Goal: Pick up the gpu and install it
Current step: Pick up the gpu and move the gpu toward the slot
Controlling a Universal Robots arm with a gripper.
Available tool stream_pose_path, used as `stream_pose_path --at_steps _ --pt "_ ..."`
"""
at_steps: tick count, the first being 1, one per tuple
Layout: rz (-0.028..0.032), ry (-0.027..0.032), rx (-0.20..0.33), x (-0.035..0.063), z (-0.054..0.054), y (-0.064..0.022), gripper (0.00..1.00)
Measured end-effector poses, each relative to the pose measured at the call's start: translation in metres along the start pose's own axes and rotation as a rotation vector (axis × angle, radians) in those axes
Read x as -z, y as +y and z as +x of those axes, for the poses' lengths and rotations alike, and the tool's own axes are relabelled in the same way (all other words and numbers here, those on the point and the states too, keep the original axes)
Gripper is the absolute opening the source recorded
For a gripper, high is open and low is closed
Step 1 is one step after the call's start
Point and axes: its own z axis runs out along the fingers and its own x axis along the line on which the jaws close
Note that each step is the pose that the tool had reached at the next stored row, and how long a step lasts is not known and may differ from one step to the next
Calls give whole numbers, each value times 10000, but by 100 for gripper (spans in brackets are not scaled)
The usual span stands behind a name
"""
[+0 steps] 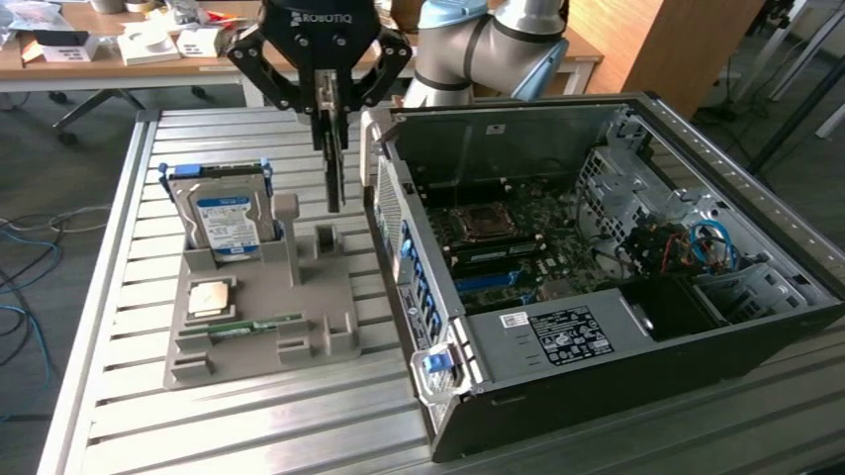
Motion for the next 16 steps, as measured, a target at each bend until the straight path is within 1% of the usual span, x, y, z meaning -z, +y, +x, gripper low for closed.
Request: stream_pose_path --at_steps 1,4,8,14,16 --pt "-5 0 0 -1 -23 2 26" --pt "-43 2 0 1 -99 8 26" --pt "-61 4 -2 0 -208 18 26" --pt "-96 6 -2 -5 -408 41 26" --pt "-109 8 -3 -7 -490 52 26"
